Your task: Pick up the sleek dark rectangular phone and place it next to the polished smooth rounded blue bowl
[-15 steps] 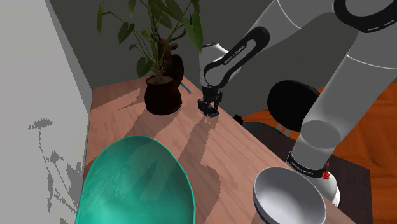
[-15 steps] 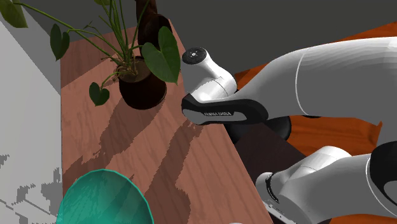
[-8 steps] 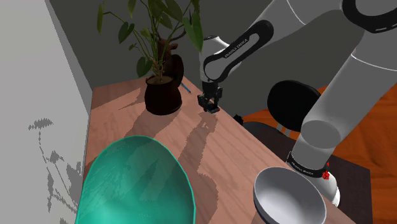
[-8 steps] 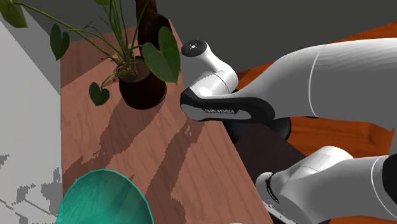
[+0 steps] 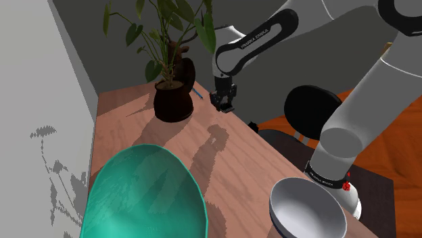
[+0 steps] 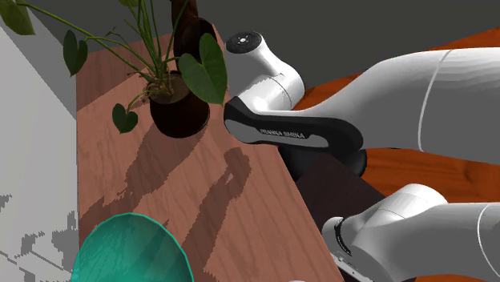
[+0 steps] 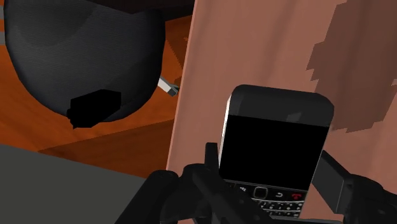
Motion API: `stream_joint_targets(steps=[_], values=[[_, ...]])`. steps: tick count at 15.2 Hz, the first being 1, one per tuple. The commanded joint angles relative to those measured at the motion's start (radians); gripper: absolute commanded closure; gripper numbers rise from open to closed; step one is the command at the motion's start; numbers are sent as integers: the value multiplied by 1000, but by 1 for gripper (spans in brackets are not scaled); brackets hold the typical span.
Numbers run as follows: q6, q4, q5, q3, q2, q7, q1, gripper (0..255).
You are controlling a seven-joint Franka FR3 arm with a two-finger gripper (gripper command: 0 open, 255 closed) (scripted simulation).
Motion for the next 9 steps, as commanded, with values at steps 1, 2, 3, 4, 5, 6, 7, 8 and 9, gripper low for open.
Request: stream_joint_targets(steps=[1, 2, 3, 4, 5, 6, 7, 8, 9], values=[[-27, 14, 3, -2, -14, -4, 0, 255], [-42, 22, 4, -2, -20, -6, 0, 255], [-56, 30, 5, -3, -26, -7, 1, 255], [-70, 39, 6, -3, -31, -9, 1, 255], [-84, 47, 7, -4, -37, -10, 1, 255], [-98, 56, 8, -4, -42, -12, 1, 255], [-112, 65, 9, -5, -47, -13, 1, 255], [-126, 75, 10, -5, -52, -14, 1, 255], [-140, 84, 11, -6, -56, -16, 1, 255]])
